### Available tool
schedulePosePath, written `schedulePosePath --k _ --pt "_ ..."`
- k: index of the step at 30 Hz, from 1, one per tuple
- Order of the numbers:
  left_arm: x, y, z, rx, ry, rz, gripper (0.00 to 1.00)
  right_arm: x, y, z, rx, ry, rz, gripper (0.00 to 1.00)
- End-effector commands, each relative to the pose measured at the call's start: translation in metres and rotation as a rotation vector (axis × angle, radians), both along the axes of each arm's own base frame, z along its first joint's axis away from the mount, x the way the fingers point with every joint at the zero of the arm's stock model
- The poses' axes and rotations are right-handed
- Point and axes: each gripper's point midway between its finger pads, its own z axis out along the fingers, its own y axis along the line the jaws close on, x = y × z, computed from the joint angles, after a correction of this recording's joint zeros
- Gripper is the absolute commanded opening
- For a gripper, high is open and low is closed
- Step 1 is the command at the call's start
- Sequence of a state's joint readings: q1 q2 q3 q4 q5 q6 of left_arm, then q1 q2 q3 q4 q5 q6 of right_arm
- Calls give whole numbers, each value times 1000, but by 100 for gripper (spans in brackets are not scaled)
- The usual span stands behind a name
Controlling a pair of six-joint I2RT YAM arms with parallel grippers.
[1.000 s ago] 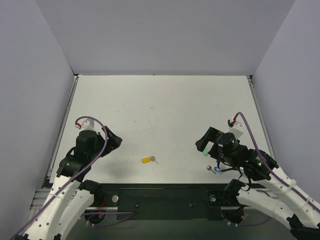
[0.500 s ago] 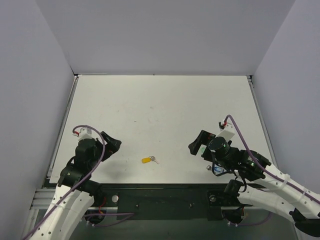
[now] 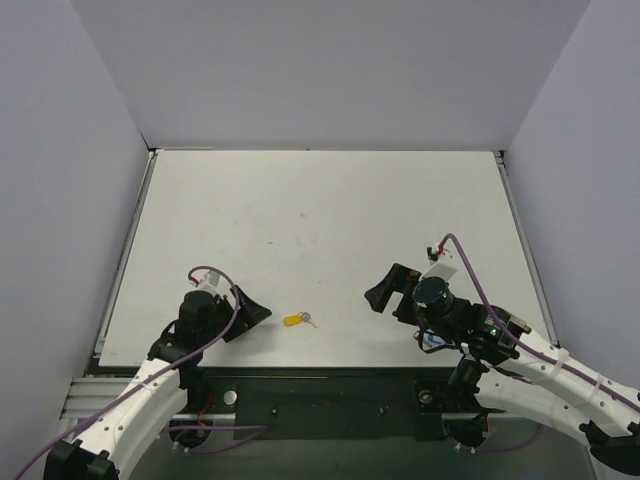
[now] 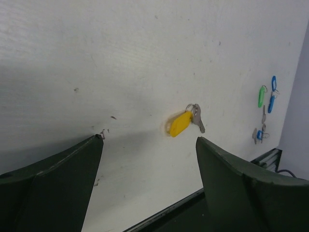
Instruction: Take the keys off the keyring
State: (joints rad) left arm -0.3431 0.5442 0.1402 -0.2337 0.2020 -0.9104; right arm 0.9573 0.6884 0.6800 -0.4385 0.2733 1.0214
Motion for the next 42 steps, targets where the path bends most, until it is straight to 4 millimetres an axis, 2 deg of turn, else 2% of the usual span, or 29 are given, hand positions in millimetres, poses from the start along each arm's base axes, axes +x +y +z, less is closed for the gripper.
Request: schedulePosePath --k 1,15,42 --pt "9 -30 25 -128 -128 -108 89 4 9 -2 8 -11 18 98" --pt "-2 -58 1 -106 -70 -180 86 7 22 -3 54 -9 29 98" --pt "-6 -79 -19 -142 0 -170 69 4 20 -8 81 -7 22 98"
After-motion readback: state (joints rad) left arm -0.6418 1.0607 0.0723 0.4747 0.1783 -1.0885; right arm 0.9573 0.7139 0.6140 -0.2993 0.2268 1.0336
